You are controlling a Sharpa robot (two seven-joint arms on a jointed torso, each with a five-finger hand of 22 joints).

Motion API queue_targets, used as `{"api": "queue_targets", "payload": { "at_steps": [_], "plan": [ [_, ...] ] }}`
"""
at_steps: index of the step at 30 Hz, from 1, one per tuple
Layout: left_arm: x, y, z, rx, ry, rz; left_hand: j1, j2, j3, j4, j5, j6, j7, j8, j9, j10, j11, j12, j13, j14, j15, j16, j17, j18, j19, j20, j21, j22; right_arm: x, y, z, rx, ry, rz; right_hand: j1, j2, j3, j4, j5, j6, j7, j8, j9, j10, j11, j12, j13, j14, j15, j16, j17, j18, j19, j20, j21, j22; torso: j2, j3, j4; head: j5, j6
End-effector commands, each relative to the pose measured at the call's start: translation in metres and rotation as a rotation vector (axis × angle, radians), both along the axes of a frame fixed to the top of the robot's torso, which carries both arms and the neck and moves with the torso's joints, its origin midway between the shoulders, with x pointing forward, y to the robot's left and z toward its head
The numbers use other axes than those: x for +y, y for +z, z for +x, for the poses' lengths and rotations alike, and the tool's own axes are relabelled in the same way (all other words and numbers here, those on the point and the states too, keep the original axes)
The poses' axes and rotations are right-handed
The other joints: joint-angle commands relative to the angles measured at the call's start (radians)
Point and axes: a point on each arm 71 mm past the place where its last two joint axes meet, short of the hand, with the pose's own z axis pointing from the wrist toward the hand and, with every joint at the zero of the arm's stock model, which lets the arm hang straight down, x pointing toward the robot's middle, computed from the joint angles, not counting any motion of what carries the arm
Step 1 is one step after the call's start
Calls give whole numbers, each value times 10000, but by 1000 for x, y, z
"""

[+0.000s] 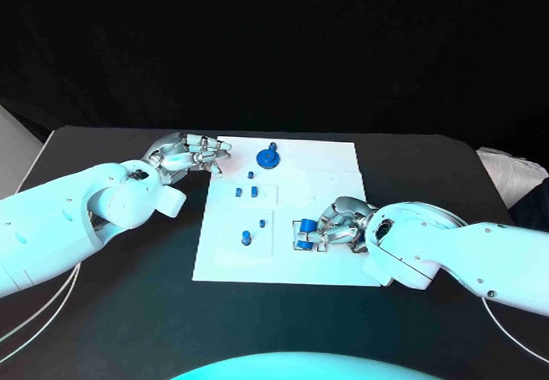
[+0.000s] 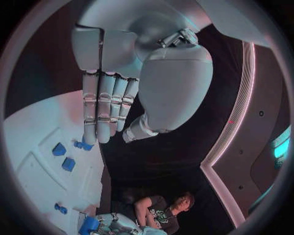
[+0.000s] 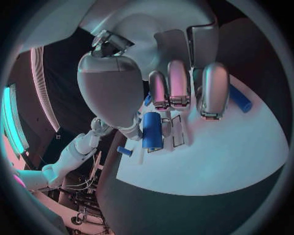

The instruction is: Assemble the parts on the task board

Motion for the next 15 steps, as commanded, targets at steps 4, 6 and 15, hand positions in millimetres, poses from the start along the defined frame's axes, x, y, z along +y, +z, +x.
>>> {"api": "queue_targets", "payload": {
  "at_steps": [4, 6, 15],
  "plan": [
    [-2, 1, -1, -12, -167, -79, 1, 77, 18, 49, 32, -39, -17, -45, -9, -63, -8, 39, -8, 40, -8, -55, 14, 146, 58, 2, -67, -10, 2, -1, -2, 66, 240, -97, 68, -53, 65, 2, 59, 52, -30, 68, 12, 753, -22, 5, 2310, 1024, -32, 62, 2635, -99, 653, -50, 60, 1239, 4, -7, 3, 13, -24],
    [-2, 1, -1, -10, -166, -77, 1, 77, 18, 49, 32, -39, -17, -45, -9, -63, -8, 39, -8, 40, -8, -55, 14, 146, 58, 2, -67, -10, 2, -1, -2, 74, 252, -100, 68, -53, 65, 2, 59, 52, -30, 68, 12, 753, -22, 5, 2310, 1024, -32, 62, 2635, -99, 653, -50, 60, 1239, 5, -5, 1, 17, -27],
    [-2, 0, 0, 1, -175, -80, 1, 77, 18, 49, 32, -39, -17, -45, -9, -63, -8, 39, -8, 40, -8, -55, 14, 146, 58, 2, -67, -10, 1, -1, 0, 55, 243, -149, -25, -150, 64, 13, -119, 49, -16, 55, 10, 736, -11, -25, 2293, 1024, -22, 62, 2635, -98, 650, -45, 45, 1238, 4, -9, -2, 14, -32]
  ]
}}
